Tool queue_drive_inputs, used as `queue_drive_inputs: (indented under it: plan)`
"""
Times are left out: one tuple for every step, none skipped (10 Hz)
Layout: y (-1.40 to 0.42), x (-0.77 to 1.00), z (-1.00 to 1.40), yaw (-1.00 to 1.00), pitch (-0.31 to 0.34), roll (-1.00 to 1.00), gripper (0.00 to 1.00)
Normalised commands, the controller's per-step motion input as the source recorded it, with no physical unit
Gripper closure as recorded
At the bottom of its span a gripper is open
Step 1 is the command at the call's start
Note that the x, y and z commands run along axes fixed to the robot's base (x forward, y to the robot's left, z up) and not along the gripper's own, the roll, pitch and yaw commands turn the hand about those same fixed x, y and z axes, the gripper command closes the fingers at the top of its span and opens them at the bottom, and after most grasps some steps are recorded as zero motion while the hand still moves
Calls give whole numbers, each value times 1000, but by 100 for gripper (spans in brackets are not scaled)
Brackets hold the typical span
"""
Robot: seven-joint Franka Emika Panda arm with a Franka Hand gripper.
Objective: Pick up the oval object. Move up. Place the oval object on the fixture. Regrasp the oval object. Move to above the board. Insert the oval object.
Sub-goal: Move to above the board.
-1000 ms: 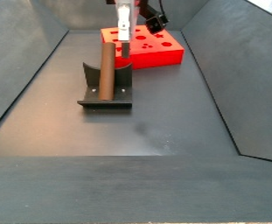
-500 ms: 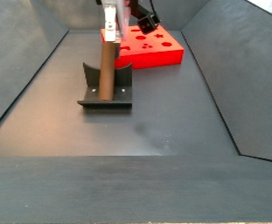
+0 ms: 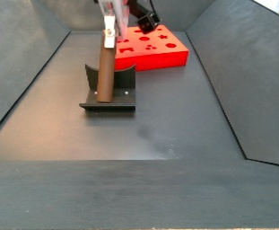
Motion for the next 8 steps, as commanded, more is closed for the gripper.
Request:
queue_drive_inputs:
  plan:
    - [49, -257, 1000, -203, -339, -122, 100]
    - [52, -250, 1000, -231, -308, -120, 100]
    - [58, -243, 1000, -270, -225, -104, 100]
    - [59, -240, 1000, -294, -159, -90, 100]
    - [64, -236, 1000, -298, -71, -80, 100]
    - [65, -232, 1000, -283, -12, -82, 100]
    - [67, -225, 1000, -243, 59, -96, 100]
    - [68, -219, 1000, -220, 92, -101, 100]
